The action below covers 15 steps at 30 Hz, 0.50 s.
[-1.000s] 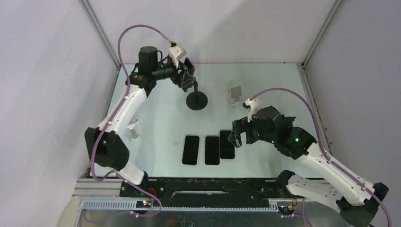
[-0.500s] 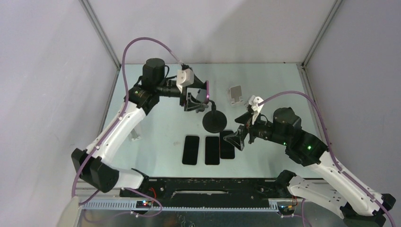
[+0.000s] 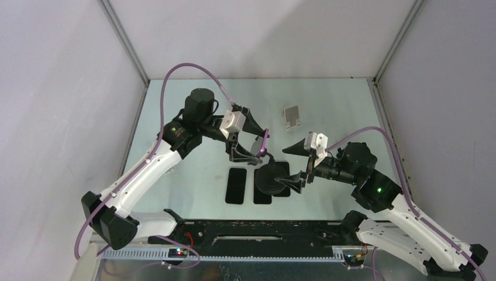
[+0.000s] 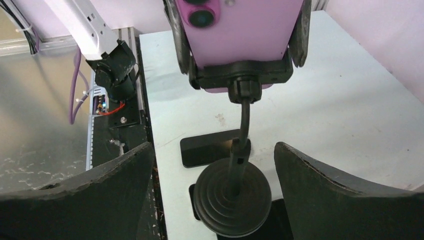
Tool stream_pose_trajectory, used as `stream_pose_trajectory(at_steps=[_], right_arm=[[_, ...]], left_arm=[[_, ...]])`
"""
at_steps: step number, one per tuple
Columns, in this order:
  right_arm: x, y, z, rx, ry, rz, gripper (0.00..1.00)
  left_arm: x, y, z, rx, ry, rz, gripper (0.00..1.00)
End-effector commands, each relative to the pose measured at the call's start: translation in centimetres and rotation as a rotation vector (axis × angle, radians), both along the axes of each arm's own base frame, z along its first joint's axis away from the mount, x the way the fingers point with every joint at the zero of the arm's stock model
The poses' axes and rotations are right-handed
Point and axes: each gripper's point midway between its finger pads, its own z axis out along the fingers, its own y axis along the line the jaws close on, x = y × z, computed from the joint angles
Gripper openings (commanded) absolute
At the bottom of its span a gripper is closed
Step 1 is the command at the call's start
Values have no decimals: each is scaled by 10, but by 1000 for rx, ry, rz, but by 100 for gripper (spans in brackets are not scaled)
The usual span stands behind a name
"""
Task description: Remove the phone from the phone stand
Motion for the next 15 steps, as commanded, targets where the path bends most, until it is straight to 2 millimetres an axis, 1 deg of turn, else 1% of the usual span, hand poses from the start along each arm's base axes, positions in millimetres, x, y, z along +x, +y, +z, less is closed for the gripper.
stream_pose_trajectory(at_steps=[1,4,7,8,12,15], right_arm=[[-6,4,23,114,-141,41,90],[-10,7,20,114,-134,55,87],[-21,12,18,115,-138,98,84],[-26,13,19,116,-144,116,83],[-41,16,18,127,-150,174,82],[-46,17,18,131,-143,184,82]], left_arm=[[-31,5,45,-128,-153,-92,0],[-46,6,45,-141,-141,-144,0],[-65,9,51,-185,-155,-224,0],[-73,10,52,-183,-127,-255,0],[-87,13,56,-204,-136,-300,0],[-91,14,57,-203,-132,-318,0]])
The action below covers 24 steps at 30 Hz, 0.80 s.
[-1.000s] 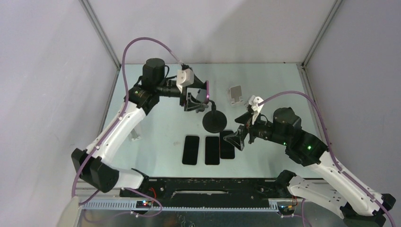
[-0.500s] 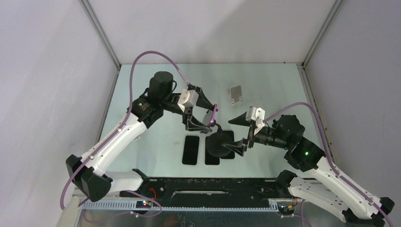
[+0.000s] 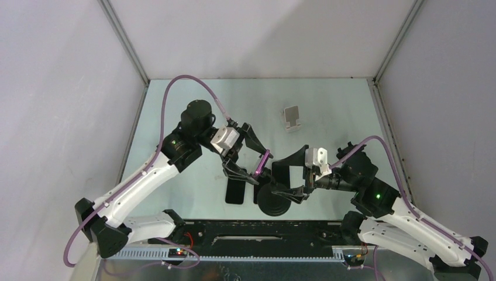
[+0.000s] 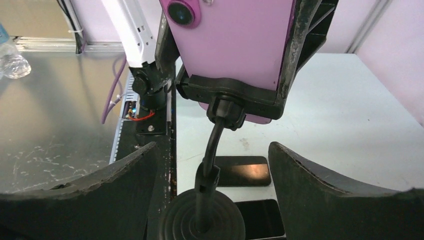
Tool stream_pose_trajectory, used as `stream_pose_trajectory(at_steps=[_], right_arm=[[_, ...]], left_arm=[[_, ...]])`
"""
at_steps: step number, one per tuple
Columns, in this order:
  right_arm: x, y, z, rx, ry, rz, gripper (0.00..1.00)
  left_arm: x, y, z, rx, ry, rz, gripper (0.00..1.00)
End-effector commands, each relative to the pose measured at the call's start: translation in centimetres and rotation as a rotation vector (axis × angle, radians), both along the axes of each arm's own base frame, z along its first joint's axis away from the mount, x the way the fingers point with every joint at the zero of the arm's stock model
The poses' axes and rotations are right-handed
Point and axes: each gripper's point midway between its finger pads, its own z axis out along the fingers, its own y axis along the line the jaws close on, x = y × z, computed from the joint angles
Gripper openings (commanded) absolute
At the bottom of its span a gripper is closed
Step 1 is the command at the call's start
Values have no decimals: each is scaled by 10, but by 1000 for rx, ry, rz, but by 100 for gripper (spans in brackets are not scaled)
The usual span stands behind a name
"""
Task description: Remove the phone from the phone stand
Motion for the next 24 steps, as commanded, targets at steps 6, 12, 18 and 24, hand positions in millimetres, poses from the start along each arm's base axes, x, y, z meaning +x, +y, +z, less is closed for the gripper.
stream_pose_trajectory(at_steps=[6,12,18,24], right_arm=[[-3,3,12,54,7,-44,73],[4,9,9,60,74,-113,67],[8,18,8,59,63,-146,70],[12,24,9,69,62,-168,70]], left_arm=[[-31,13,45,-143,-145,-116,0],[-28,10,43,-139,-139,-98,0],[-22,6,40,-129,-125,-68,0],[-13,0,37,-114,-107,-26,0]])
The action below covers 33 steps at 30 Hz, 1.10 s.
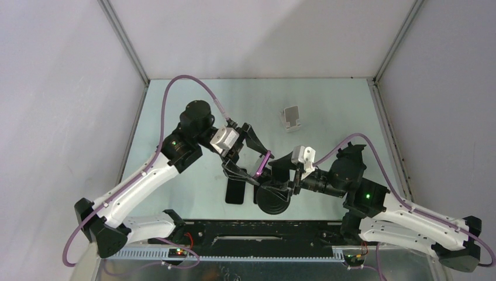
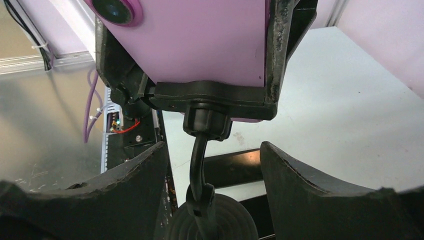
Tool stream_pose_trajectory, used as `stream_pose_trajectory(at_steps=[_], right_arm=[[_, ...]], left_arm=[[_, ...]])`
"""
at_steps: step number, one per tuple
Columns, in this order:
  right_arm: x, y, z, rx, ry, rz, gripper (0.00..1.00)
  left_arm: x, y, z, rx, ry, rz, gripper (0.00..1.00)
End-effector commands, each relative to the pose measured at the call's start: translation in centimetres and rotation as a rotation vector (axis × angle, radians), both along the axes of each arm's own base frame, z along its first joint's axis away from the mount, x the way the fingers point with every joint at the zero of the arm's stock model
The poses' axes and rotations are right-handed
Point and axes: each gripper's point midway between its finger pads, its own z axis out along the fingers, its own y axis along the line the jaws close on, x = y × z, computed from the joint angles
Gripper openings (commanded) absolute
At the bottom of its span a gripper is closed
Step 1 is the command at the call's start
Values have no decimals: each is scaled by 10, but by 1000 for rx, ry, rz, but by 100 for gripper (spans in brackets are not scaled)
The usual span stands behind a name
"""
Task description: Remove the phone from the phone stand
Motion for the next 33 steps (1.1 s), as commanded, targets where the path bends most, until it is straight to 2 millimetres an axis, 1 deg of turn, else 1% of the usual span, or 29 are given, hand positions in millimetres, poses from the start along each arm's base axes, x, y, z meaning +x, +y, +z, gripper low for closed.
stream_pose_trajectory(at_steps=[1,6,10,13,18,24,29,33], right_arm=[[7,3,18,71,-21,-44,70],[13,4,20,78,-24,-71,67],[7,6,23,88,-29,-33,65],[6,9,20,81,-27,-25,64],[11,13,14,63,-18,-38,58],[15,16,13,65,-18,-55,53],[19,16,16,76,-22,-73,42],[19,16,18,81,-25,-73,41]], left_arm=[[1,-1,26,-89,-93,26,0],[5,-5,22,-75,-75,30,0],[8,-8,19,-69,-69,38,0],[10,-10,18,-61,-56,45,0],[13,-14,19,-63,-43,47,0],[14,-15,20,-65,-40,53,0],[13,-16,18,-61,-35,48,0],[13,-18,16,-55,-26,46,0]])
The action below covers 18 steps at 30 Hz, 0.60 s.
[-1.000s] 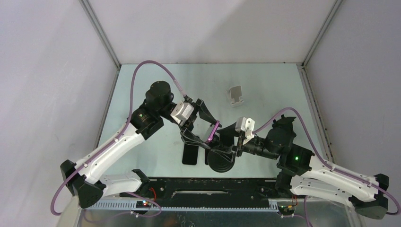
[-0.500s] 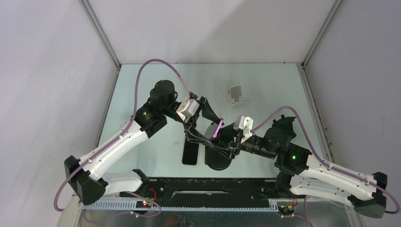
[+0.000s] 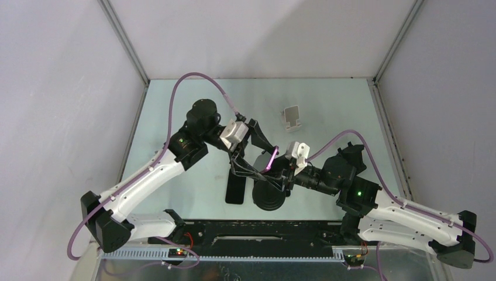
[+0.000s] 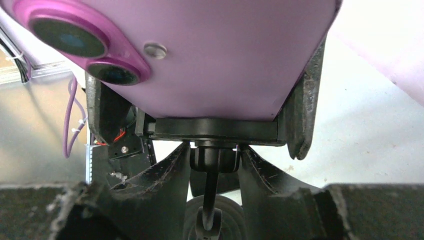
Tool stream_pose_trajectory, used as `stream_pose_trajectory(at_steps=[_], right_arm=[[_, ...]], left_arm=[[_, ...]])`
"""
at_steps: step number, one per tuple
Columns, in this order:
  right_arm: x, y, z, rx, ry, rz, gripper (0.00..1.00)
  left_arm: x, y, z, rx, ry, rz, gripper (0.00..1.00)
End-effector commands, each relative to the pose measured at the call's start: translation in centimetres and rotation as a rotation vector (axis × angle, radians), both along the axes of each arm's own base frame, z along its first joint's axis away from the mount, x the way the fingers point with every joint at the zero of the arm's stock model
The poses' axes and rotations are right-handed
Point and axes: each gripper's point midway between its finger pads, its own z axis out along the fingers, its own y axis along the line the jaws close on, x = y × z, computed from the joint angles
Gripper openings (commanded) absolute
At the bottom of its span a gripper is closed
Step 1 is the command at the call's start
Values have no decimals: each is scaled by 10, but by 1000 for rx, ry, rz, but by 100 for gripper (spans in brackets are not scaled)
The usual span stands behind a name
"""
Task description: Remove the phone from the phone stand
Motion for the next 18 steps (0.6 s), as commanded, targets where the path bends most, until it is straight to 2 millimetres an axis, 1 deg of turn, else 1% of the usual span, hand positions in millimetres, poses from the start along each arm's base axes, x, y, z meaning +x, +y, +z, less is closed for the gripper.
stream_pose_trajectory(at_steps=[1,3,4,6,7,9,10,11,13,15,18], right_arm=[[0,3,22,79,-35,1,42],[0,3,22,78,-34,3,46],[0,3,22,78,-34,3,50],[0,4,21,75,-32,2,52],[1,4,20,74,-32,1,52],[1,4,20,74,-32,-1,45],[1,5,20,73,-31,3,39],[1,5,20,73,-31,4,36],[0,4,20,72,-31,8,26],[1,4,20,71,-31,3,22],[0,3,20,77,-19,14,19]], left_arm=[[-4,-2,23,-87,-87,-15,0],[-4,-3,22,-84,-84,-16,0],[-4,-3,21,-83,-82,-17,0],[-4,-4,20,-81,-80,-15,0],[-4,-5,19,-80,-78,-15,0],[-4,-6,17,-76,-74,-13,0],[-4,-6,16,-75,-73,-14,0],[-4,-7,16,-74,-72,-12,0],[-5,-7,14,-71,-69,-12,0],[-4,-7,13,-68,-67,-7,0],[-3,-7,10,-64,-67,6,0]])
